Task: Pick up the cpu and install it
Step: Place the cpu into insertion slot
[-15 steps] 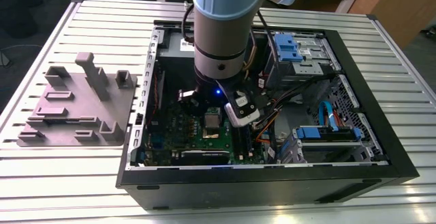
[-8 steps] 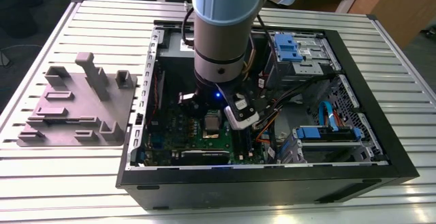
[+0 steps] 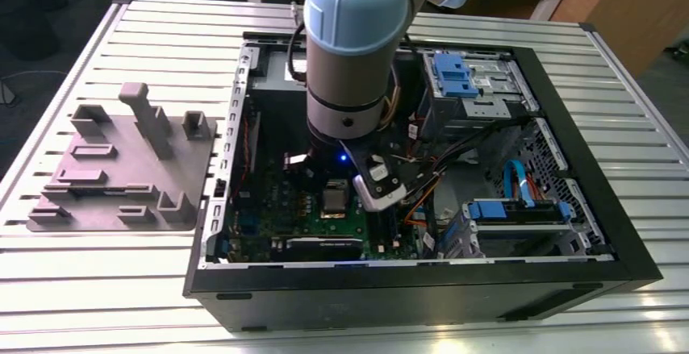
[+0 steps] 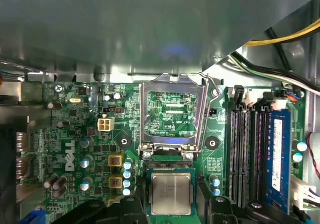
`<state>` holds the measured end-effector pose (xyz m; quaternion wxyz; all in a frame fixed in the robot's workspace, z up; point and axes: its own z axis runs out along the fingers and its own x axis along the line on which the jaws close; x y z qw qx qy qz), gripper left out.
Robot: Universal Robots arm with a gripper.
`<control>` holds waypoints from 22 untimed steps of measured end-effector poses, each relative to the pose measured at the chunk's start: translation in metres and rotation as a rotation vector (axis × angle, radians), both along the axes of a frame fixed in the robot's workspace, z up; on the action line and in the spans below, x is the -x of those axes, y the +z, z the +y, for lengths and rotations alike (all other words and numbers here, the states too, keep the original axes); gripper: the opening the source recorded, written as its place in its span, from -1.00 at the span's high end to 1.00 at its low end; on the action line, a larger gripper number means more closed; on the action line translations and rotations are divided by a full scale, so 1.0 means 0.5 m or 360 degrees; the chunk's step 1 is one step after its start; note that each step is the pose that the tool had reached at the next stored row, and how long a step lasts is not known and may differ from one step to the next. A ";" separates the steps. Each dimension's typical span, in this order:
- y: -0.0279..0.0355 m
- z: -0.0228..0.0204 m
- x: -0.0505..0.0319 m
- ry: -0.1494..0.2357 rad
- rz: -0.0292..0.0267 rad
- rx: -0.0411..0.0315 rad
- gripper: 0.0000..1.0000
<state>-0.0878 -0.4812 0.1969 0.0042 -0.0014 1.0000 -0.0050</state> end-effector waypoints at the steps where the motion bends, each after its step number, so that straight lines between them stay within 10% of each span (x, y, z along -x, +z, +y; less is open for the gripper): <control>1: -0.002 -0.0001 0.000 0.0000 0.00000 0.0000 0.06; 22: -0.014 -0.0038 0.004 -0.0006 0.00001 0.0000 0.06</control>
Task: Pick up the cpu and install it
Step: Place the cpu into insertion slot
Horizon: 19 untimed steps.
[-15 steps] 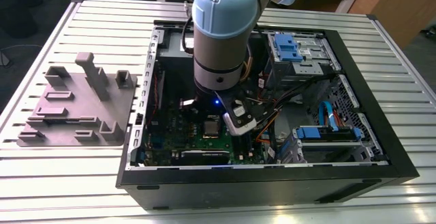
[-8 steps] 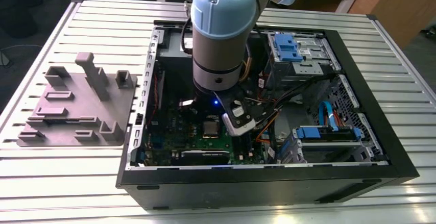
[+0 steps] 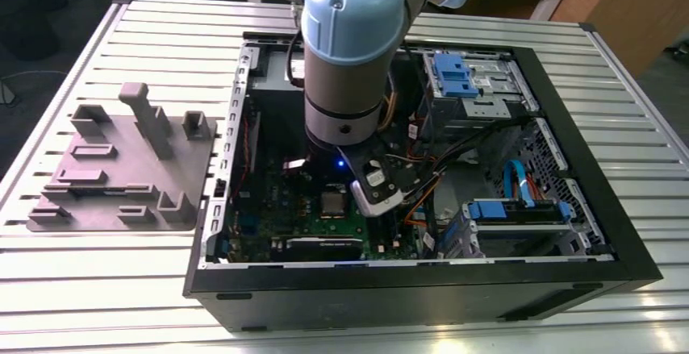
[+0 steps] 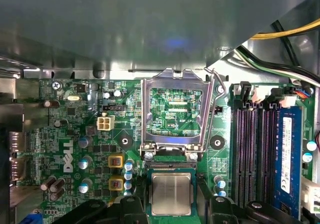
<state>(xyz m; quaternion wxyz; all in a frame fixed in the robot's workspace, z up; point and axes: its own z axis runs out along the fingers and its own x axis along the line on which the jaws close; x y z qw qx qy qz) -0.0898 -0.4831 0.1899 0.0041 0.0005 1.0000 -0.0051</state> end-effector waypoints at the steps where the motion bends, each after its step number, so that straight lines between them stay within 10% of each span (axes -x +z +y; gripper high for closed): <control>1: -0.001 0.0000 0.000 0.0000 0.00000 0.0000 0.06; 19: -0.003 0.0004 0.000 -0.0001 -0.00011 -0.0002 0.06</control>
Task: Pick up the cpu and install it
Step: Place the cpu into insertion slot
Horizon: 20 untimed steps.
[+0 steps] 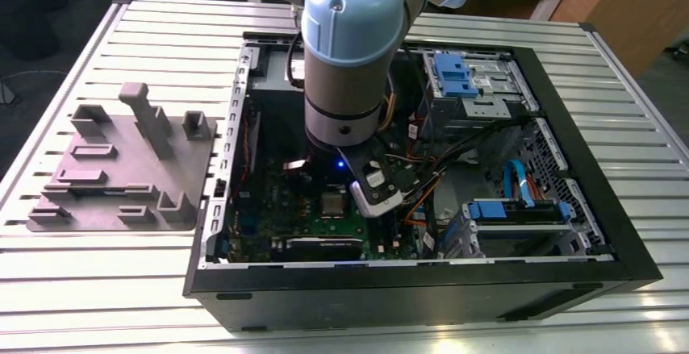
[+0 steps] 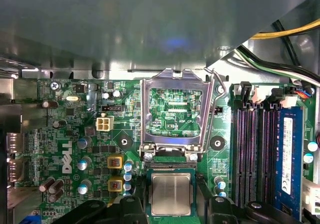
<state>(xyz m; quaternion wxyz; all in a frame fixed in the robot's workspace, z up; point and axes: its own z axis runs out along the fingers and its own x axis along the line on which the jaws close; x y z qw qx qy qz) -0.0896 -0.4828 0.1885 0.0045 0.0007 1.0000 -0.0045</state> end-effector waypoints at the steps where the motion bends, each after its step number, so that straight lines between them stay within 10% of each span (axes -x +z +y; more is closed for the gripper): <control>1: 0.001 -0.0002 0.000 0.0000 0.00007 0.0001 0.06; 20: 0.002 -0.0005 0.000 -0.0017 0.00012 0.0002 0.06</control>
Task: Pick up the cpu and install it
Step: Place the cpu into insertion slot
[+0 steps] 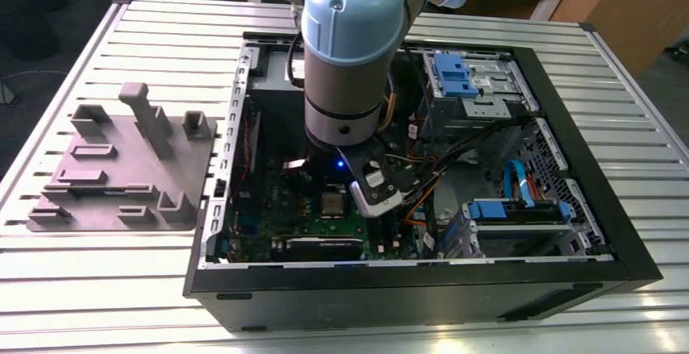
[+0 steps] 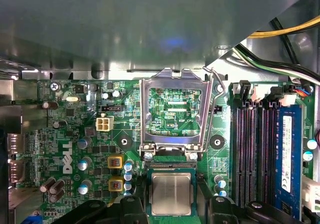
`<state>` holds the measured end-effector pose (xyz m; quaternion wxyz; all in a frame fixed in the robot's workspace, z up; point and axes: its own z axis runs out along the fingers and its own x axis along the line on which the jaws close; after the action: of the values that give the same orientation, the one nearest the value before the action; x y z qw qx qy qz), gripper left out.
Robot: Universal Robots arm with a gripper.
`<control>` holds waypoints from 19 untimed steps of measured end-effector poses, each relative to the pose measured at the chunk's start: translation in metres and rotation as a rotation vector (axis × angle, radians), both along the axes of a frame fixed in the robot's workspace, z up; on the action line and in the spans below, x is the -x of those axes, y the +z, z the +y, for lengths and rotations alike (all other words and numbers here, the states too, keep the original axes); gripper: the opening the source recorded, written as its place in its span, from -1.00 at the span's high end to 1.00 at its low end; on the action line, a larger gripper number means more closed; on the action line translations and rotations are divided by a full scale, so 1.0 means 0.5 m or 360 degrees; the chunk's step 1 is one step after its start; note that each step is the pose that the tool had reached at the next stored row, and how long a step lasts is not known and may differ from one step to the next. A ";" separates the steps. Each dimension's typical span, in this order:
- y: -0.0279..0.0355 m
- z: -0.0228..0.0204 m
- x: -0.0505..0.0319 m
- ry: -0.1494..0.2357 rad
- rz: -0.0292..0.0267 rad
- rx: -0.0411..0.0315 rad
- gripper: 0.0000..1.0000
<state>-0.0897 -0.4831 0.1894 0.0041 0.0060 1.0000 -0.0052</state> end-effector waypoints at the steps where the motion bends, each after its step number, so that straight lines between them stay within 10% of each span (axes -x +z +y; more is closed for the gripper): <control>1: 0.000 0.0000 0.000 0.0000 0.00000 0.0000 0.06; 9: 0.000 0.0000 0.000 0.0000 -0.00001 0.0000 -0.21; 19: 0.000 0.0000 0.000 0.0000 0.00001 0.0000 -0.04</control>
<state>-0.0898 -0.4831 0.1891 0.0041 0.0060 1.0000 -0.0053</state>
